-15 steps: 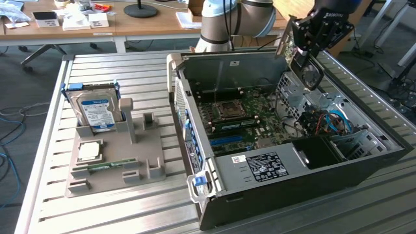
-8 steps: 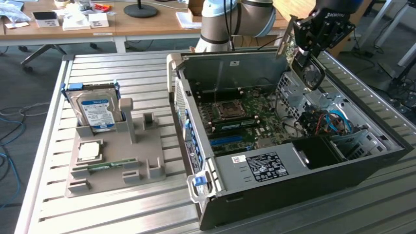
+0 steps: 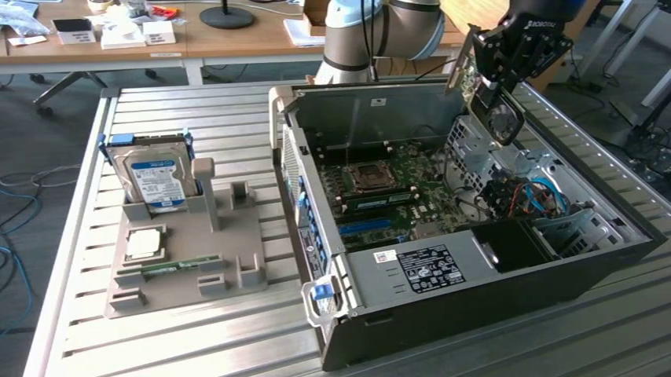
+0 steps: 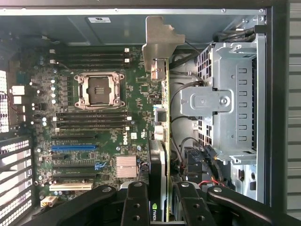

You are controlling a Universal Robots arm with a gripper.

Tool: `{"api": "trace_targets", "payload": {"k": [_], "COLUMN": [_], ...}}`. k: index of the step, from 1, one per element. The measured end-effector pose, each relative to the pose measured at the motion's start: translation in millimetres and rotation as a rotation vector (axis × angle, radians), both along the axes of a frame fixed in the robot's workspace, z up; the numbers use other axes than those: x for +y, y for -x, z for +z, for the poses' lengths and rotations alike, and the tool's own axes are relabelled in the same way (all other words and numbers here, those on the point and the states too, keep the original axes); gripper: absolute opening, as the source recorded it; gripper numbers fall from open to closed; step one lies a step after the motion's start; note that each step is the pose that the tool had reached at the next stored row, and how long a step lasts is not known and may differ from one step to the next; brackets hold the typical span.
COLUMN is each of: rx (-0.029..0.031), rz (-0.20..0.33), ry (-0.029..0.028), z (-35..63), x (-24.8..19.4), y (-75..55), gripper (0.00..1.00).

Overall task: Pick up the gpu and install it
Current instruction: 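Pick up the gpu and move the gpu toward the slot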

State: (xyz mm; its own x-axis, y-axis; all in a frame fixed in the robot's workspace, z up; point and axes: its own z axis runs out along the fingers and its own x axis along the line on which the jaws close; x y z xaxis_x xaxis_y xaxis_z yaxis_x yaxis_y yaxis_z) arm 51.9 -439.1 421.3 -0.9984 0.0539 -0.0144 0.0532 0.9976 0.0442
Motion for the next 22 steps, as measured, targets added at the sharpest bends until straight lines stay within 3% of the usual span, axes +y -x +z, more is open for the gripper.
{"api": "trace_targets", "payload": {"k": [22], "rx": [0.0000], "rz": [0.000], "ry": [0.0000], "z": [-2.8], "x": [0.4], "y": [0.0], "gripper": [0.27]}}
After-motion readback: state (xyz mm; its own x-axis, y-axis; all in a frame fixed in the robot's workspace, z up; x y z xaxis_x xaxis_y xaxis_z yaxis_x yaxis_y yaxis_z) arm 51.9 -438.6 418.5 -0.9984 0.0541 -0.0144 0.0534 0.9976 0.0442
